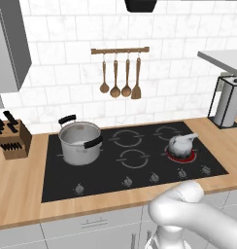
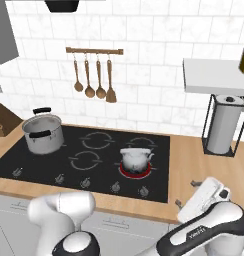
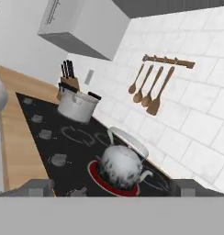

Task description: Pick the kettle from the counter and place it on a stove burner. Then turn the burner on.

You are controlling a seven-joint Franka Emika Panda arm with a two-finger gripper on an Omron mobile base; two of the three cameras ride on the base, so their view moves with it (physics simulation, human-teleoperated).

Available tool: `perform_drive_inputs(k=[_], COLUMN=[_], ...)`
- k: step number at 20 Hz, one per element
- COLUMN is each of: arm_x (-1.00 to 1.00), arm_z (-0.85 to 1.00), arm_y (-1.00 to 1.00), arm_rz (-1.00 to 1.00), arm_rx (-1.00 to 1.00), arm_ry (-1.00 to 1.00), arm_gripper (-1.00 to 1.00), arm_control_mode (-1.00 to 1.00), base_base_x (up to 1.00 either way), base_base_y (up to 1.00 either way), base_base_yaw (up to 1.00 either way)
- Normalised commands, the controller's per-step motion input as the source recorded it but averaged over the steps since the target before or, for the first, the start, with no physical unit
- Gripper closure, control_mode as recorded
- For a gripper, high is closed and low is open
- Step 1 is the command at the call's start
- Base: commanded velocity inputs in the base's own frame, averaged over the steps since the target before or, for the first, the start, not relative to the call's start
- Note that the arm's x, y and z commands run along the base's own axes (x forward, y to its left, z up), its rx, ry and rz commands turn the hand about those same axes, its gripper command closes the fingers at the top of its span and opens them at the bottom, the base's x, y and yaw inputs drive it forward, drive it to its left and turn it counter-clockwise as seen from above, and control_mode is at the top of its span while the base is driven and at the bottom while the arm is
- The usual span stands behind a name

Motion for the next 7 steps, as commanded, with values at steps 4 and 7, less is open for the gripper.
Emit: perform_drive_inputs(k=[4, 7], arm_x=[-0.02, 0.0], arm_z=[0.04, 0.0], arm_y=[-0.26, 0.0], arm_rz=[-0.1, 0.0], arm_rx=[0.07, 0.0], arm_ry=[-0.06, 0.0], arm_gripper=[-1.0, -1.0], arm_control_mode=[-1.0, -1.0], base_base_x=[0.0, 0.0], base_base_y=[0.0, 0.0], base_base_yaw=[0.0, 0.0])
